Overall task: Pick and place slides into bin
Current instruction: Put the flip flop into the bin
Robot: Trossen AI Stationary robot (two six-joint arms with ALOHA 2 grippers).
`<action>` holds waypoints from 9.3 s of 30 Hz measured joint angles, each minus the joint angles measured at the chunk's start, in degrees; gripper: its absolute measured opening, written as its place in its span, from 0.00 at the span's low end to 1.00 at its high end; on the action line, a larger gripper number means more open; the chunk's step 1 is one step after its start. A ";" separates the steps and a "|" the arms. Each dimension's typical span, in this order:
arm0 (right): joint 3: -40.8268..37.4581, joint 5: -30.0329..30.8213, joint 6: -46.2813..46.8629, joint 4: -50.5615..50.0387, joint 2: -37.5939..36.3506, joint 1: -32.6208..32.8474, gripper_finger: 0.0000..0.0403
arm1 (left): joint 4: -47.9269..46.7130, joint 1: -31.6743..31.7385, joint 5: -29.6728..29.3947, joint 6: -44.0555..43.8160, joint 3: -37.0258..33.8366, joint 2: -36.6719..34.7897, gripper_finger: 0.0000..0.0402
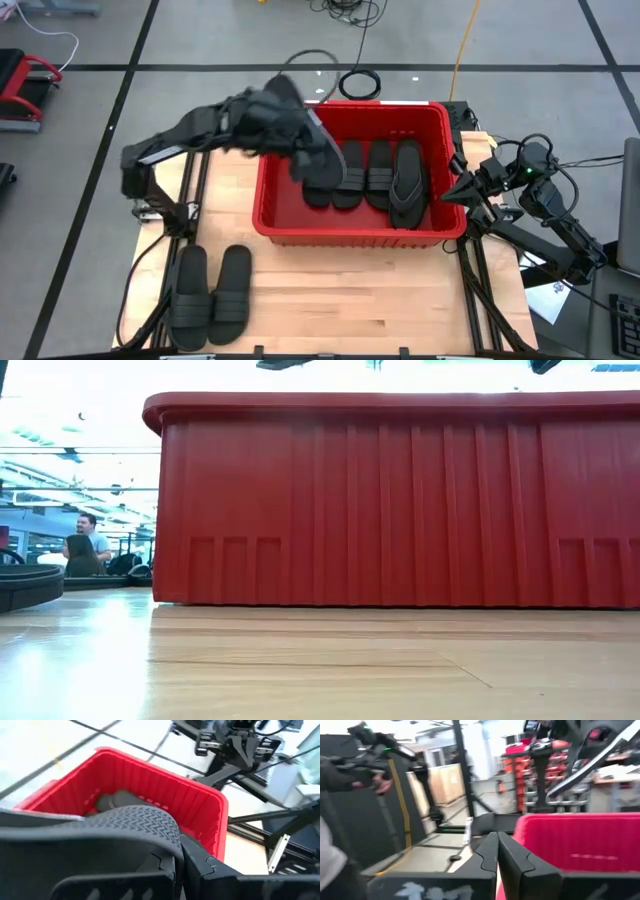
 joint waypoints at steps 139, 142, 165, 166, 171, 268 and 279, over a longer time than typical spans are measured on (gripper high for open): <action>1.81 57.32 -61.33 9.03 34.65 17.85 0.00 | 4.55 9.11 36.35 7.17 14.10 27.29 0.39; 0.80 57.16 -59.04 9.22 34.96 17.02 0.00 | 4.54 9.13 36.33 7.15 14.10 27.29 0.41; 0.26 57.13 -57.02 16.79 24.86 16.00 0.00 | 7.35 13.35 37.66 -12.90 14.10 27.18 0.41; 0.26 57.13 -57.89 16.77 24.57 16.00 0.00 | 9.56 13.26 38.56 -15.00 14.11 27.18 0.41; 0.26 57.67 -62.72 16.83 22.74 16.02 0.00 | 15.81 13.37 40.59 -23.10 14.12 27.17 0.41; 0.28 55.45 -62.19 27.02 22.51 16.06 0.00 | 25.54 11.49 26.63 -26.99 13.38 27.29 0.39; 0.28 55.43 -61.61 23.51 22.56 16.11 0.01 | 12.48 11.27 24.05 -22.01 13.38 27.29 0.01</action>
